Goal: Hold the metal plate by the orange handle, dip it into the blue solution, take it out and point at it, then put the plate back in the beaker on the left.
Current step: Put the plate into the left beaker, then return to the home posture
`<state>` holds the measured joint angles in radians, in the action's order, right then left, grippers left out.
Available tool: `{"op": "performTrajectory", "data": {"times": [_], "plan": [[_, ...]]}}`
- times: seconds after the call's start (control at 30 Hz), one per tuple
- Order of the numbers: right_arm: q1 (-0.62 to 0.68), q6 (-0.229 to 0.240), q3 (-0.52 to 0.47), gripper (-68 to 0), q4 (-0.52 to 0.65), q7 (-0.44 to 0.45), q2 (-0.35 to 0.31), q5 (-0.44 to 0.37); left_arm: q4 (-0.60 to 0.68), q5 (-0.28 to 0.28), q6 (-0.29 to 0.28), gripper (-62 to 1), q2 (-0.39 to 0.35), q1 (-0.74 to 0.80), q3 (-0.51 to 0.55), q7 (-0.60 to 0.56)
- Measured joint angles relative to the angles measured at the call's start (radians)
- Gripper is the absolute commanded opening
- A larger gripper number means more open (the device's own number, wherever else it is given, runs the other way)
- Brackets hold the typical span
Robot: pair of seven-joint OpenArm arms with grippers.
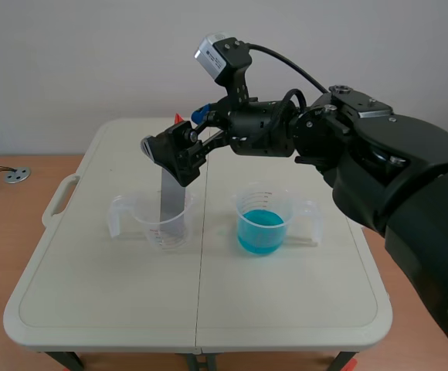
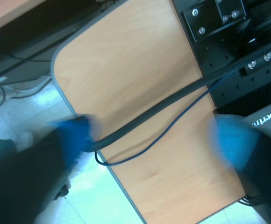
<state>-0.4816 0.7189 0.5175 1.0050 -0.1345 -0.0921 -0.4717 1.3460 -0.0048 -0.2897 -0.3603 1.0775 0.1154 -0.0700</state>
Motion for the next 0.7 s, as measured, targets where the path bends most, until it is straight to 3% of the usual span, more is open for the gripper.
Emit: {"op": "performTrajectory", "data": {"times": [0.13, 0.3, 0.43, 0.7], "plan": [[0.003, 0.000, -0.023, -1.0, 0.000, 0.021, -0.009, 0.001, 0.000, -0.003, 0.013, 1.4, 0.000, -0.011, 0.001, -0.003], [0.039, -0.027, -0.055, -1.0, 0.047, 0.059, -0.084, 0.000, 0.000, -0.003, 0.012, 1.4, 0.000, -0.011, 0.001, -0.002], [0.090, -0.027, -0.087, -1.0, 0.147, 0.058, -0.166, 0.000, 0.000, -0.003, 0.012, 1.4, 0.000, -0.011, 0.001, -0.005], [0.257, -0.072, -0.171, -1.0, 0.404, 0.059, -0.272, -0.008, 0.028, -0.032, 0.009, 1.4, 0.000, -0.061, 0.036, -0.032]]}}
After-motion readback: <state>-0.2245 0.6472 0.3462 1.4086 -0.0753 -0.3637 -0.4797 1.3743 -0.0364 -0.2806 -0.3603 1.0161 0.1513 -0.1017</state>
